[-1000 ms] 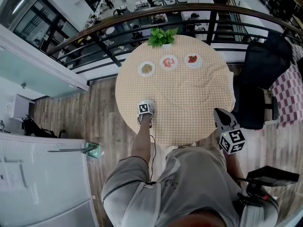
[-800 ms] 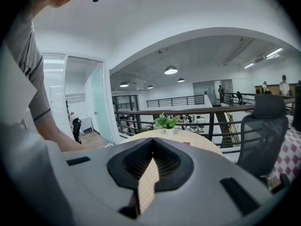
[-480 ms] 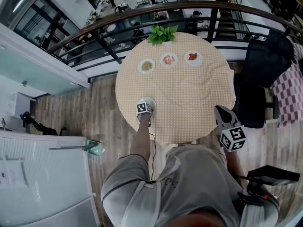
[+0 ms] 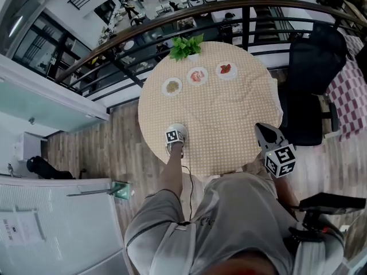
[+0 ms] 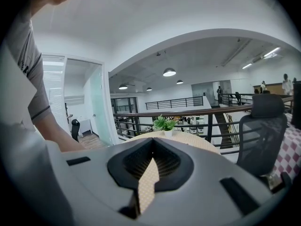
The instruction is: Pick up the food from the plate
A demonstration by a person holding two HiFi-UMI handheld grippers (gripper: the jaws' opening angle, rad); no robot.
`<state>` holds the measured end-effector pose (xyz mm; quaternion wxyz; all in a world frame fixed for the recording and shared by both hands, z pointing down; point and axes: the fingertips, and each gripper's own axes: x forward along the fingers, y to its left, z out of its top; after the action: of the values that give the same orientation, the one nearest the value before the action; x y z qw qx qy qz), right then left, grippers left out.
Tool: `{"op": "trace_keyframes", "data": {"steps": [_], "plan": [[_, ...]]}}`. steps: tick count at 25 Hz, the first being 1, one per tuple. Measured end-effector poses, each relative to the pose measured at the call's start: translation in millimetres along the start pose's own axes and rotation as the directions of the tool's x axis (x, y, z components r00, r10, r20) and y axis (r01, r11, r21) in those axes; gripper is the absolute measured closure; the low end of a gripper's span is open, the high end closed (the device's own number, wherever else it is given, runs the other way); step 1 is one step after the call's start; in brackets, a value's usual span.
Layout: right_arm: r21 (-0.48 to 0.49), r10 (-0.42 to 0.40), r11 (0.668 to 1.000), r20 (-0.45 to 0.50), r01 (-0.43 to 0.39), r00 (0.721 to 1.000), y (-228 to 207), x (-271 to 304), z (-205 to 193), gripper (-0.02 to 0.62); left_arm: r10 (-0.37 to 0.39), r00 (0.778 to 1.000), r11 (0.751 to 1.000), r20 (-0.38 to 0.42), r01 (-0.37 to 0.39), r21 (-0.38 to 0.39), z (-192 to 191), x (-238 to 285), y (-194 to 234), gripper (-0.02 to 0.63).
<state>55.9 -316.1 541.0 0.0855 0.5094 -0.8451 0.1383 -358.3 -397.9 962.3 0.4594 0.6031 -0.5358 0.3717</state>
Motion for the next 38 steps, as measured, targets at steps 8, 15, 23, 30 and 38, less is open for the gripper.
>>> {"op": "trace_keyframes", "data": {"steps": [8,15,23,30,38], "plan": [[0.014,0.024,1.0,0.0,-0.024,1.0,3.6,2.8,-2.6,0.591,0.022,0.998,0.976,0.051,-0.033,0.217,26.8,-35.1,-23.7,0.244],[-0.008,0.08,0.997,-0.008,-0.08,0.997,11.3,22.7,-1.2,0.589,-0.066,0.968,0.954,0.243,-0.01,0.301,72.0,-103.2,-61.3,0.244],[-0.047,0.159,0.986,-0.02,-0.16,0.987,29.7,61.2,14.9,0.589,-0.227,0.821,0.911,0.524,-0.011,0.413,116.0,-230.6,-135.7,0.244],[-0.099,0.226,0.97,0.018,-0.223,0.974,53.4,83.3,45.4,0.59,-0.372,0.624,0.892,0.687,0.036,0.451,126.6,-354.2,-193.0,0.244],[-0.141,0.282,0.952,0.064,-0.271,0.957,77.1,89.4,73.0,0.59,-0.49,0.258,0.864,0.833,0.019,0.502,103.9,-500.5,-222.9,0.244]]}}
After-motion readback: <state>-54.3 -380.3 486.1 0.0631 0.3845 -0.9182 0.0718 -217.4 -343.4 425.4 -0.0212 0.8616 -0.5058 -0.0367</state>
